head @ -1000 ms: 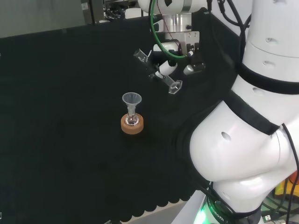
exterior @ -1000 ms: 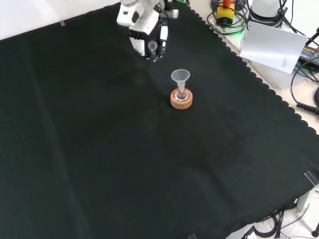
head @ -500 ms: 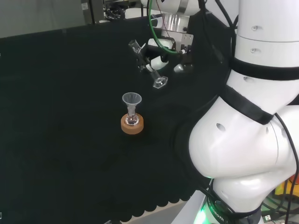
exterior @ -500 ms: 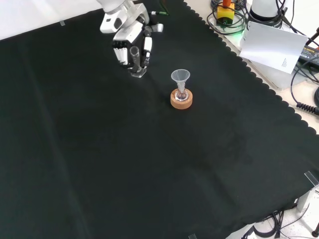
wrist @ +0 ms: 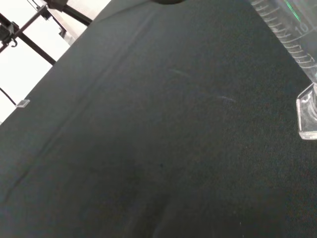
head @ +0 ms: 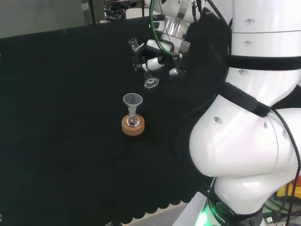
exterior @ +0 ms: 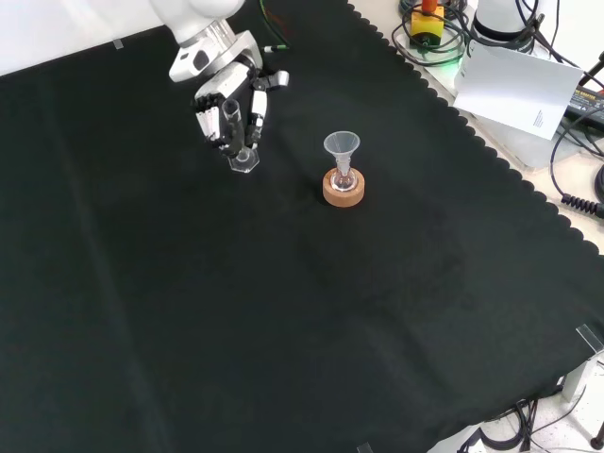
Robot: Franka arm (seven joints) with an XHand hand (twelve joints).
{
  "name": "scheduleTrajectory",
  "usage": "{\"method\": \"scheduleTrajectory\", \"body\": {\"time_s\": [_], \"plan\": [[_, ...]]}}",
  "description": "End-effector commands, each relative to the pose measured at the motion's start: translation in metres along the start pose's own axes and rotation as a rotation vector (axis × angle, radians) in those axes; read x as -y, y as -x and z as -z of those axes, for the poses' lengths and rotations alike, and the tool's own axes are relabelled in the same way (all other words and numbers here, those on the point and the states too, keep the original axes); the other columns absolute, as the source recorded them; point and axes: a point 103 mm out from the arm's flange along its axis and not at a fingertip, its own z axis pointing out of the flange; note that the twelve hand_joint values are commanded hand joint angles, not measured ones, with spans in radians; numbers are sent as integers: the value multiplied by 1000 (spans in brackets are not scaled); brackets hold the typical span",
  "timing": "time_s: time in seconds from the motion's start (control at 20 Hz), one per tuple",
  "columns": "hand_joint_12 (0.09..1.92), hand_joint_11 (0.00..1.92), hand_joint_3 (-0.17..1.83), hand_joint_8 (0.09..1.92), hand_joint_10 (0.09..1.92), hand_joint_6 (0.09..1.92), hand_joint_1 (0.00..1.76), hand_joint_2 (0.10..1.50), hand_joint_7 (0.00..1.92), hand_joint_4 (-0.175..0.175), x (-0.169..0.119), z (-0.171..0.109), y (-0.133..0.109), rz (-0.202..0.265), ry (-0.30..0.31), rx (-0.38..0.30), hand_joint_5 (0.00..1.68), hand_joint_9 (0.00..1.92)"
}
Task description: Put the graduated cylinder back on the table.
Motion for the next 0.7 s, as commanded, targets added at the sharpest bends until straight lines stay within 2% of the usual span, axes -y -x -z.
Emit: {"method": "scheduleTrajectory", "body": {"time_s": [0.05, 0.15, 0.3, 0.35, 0.7], "plan": [[764, 1199, 4, 1068, 87, 1084, 1249, 1134, 954, -175, -11, -17, 13, 19, 56, -59, 933, 1390], [770, 1193, 4, 1079, 87, 1094, 1247, 1137, 947, -175, -14, -22, 15, 23, 65, -72, 926, 1387], [777, 1177, 6, 682, 87, 1089, 1165, 1139, 1033, -175, -19, -28, 19, 29, 78, -105, 940, 1369], [776, 1174, 7, 608, 87, 1089, 1155, 1139, 1051, -175, -21, -29, 20, 31, 82, -110, 941, 1363], [772, 1153, 10, 511, 87, 1090, 1145, 1139, 1029, -175, -29, -32, 30, 34, 118, -136, 940, 1321]]}}
